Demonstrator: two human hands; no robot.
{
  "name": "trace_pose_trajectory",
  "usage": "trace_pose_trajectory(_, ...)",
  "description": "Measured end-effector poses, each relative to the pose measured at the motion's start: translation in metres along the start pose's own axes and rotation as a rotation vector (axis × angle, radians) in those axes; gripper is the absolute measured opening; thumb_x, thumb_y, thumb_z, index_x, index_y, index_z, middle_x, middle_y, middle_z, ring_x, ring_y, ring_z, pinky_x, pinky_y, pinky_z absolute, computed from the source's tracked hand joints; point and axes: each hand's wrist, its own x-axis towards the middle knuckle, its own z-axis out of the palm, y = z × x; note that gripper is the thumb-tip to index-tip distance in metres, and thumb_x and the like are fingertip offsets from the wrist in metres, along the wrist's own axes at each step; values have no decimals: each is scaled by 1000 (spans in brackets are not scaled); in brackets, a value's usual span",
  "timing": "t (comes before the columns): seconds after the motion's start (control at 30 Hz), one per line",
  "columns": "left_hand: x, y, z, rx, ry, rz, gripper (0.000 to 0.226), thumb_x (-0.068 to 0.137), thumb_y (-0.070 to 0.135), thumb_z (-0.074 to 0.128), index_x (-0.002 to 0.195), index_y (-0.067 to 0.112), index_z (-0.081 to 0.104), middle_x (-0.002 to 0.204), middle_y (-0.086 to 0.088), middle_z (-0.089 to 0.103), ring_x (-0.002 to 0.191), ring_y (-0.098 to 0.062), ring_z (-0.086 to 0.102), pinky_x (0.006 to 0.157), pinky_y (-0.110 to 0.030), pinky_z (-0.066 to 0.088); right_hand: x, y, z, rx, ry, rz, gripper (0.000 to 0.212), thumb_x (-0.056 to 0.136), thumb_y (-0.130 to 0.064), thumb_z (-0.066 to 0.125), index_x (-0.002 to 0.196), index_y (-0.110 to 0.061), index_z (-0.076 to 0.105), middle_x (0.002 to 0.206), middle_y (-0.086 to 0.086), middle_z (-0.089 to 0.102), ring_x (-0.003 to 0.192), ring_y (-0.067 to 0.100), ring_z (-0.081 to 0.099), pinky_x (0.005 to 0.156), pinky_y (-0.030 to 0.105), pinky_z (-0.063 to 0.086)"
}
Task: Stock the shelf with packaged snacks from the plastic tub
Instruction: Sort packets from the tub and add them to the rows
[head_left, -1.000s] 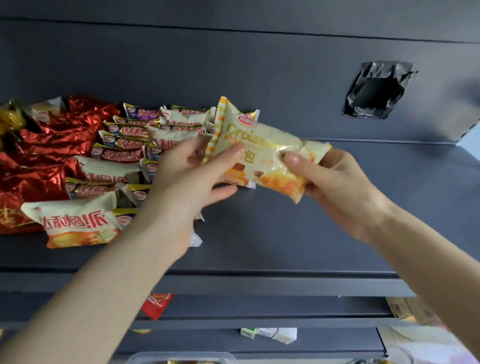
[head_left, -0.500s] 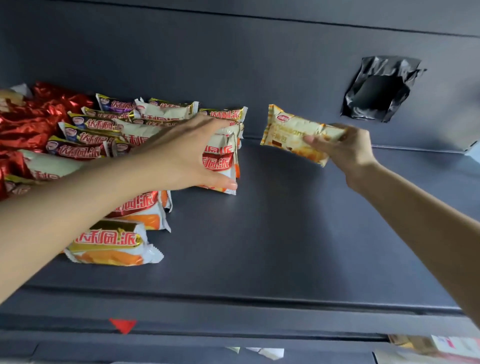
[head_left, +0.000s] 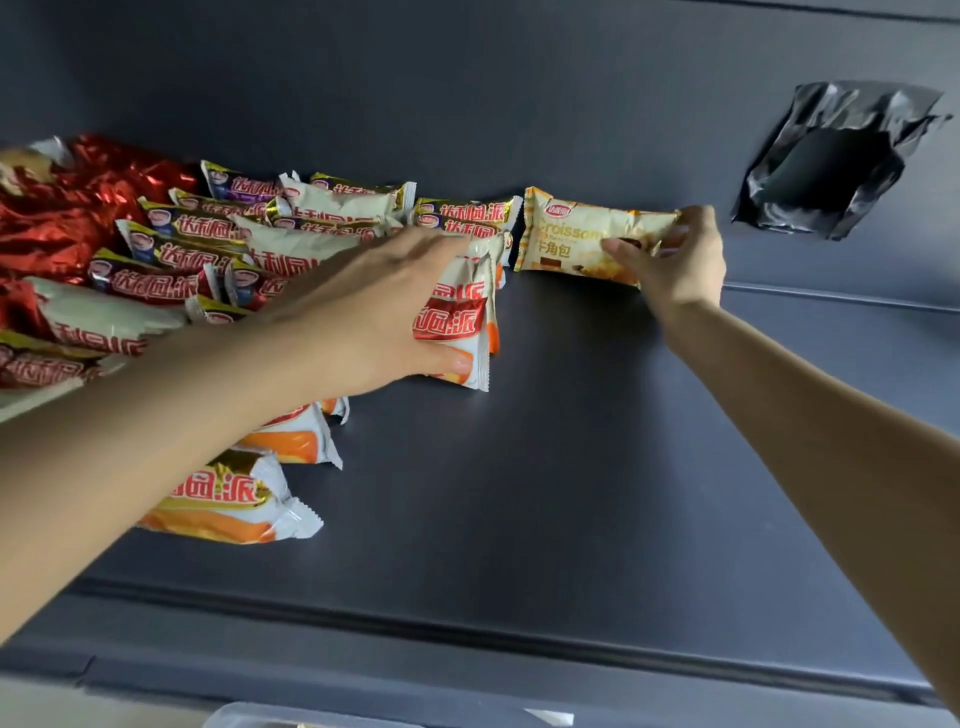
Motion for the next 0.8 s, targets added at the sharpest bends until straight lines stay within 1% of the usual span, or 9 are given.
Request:
trace_pose_trajectory(0.07, -2, 3, -2, 2, -6, -9, 88, 80, 36, 73, 150, 20, 22, 156, 0, 24, 139, -17, 24, 98, -15, 13, -1, 1, 2, 22, -4, 12, 55, 70, -40, 81, 108, -17, 49, 101, 2, 57, 93, 20, 54, 77, 30, 45)
trace_pose_trajectory(0.13, -4, 4, -4, 5, -9, -20, 87, 80, 35, 72, 150, 19, 23, 156, -1, 24, 138, -18, 24, 98, -16, 14, -2, 0, 3, 60, -21, 33, 56, 73, -37, 79, 112, -12, 49, 95, 0, 54, 87, 16, 52, 73, 25, 41)
trace_pose_trajectory(0.2, -6, 5, -4, 8, -11, -45, 87, 81, 36, 72, 151, 20, 22, 158, 0, 19, 141, -19, 22, 102, -18, 15, -2, 0, 4, 73, -14, 37, 59, 74, -36, 79, 117, -10, 48, 92, -3, 53, 87, 15, 51, 75, 26, 42)
trace_pose_trajectory(0.27, -8, 5, -4, 32, 16, -81, 89, 79, 41, 71, 151, 24, 22, 159, 2, 12, 144, -20, 19, 111, -27, 18, -3, 0, 5, 99, -8, 69, 62, 74, -36, 79, 120, -12, 45, 90, -6, 52, 90, 14, 52, 81, 28, 44)
trace_pose_trajectory(0.37, -12, 9, -7, 58, 79, -110, 93, 73, 54, 68, 149, 25, 24, 160, 4, 8, 145, -22, 20, 114, -38, 22, -4, 2, 3, 137, -17, 144, 70, 71, -41, 80, 122, -13, 42, 111, 2, 55, 101, 17, 54, 89, 31, 46)
trace_pose_trajectory(0.47, -15, 14, -11, 53, 101, -111, 95, 72, 59, 65, 150, 25, 23, 160, 5, 7, 145, -21, 19, 114, -38, 23, -9, 1, -4, 140, -39, 213, 73, 74, -48, 76, 127, -13, 39, 127, 7, 50, 111, 19, 52, 83, 27, 40)
trace_pose_trajectory(0.63, -26, 25, -11, -4, 77, -118, 99, 69, 70, 54, 150, 23, 23, 159, 5, 13, 145, -17, 18, 115, -32, 17, -47, -3, -22, 96, -137, 182, 63, 83, -47, 68, 128, -12, 39, 124, 8, 49, 109, 21, 52, 81, 25, 36)
trace_pose_trajectory(0.73, -41, 33, -9, 36, 28, -69, 95, 73, 67, 57, 150, 22, 23, 159, 6, 13, 145, -17, 17, 115, -30, 16, -87, -9, -31, -10, -222, 94, 58, 86, -43, 65, 129, -13, 40, 127, 7, 45, 116, 21, 48, 95, 31, 40)
trace_pose_trajectory(0.8, -52, 38, -11, 103, 3, -42, 97, 74, 69, 56, 151, 23, 19, 159, 7, 10, 145, -18, 15, 114, -29, 14, -111, -17, -38, -122, -262, 2, 56, 88, -43, 62, 130, -13, 41, 128, 5, 43, 120, 22, 45, 104, 37, 38)
